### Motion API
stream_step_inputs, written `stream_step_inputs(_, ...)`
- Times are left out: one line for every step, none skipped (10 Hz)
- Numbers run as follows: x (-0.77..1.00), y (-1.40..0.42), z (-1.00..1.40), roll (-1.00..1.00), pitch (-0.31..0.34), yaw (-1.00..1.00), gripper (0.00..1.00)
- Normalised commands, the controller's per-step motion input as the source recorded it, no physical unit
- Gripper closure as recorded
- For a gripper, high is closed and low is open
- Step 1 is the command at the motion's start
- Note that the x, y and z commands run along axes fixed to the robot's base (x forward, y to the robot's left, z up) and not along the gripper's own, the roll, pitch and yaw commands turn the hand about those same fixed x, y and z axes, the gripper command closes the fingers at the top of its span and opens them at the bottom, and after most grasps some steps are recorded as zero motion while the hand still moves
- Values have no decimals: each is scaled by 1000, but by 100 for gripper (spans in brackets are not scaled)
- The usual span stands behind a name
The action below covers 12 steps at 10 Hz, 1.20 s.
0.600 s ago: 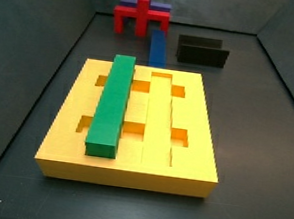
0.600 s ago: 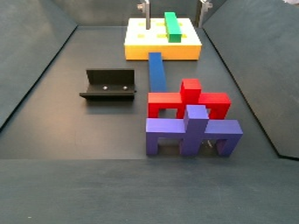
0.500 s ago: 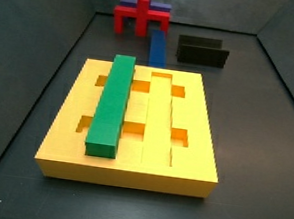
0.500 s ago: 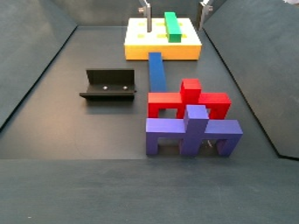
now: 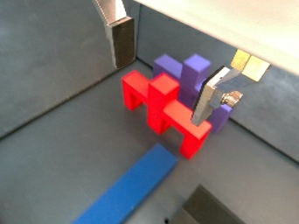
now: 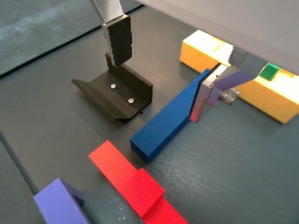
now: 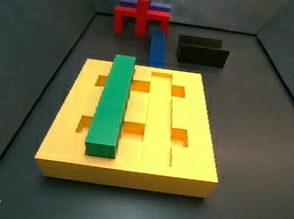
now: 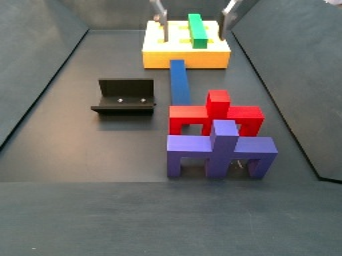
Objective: Pick up the blue object. Move up. Move to above the board. Insert the blue object.
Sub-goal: Pick up the blue object.
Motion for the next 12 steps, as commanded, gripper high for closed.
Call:
stream_step_inputs(477,-140,-686,10,0,120,0)
stream_step_inputs(520,-334,-720,124,0,220,0)
stream_step_inputs(497,-386,-643,146,0,260,0)
stream_step_inputs(497,-380,-589,143,0,257,0)
stream_step_inputs(457,-360,-506,129,0,209,0)
stream_step_inputs(291,-546,-443,189,0,43,0)
stream_step_inputs(14,-689,-169,133,0,-9,0)
stream_step_inputs(0,-637,-66,114,0,-109,0)
stream_step_inputs(-46,-469,-160,29,-19,-109,0)
stream_step_inputs(-89,-406,-263,0,-73,-109,0)
stream_step_inputs(-86,-431,-311,46,-93,-86,0)
stream_step_inputs(-251,-289,-303,71,-83,-129,0)
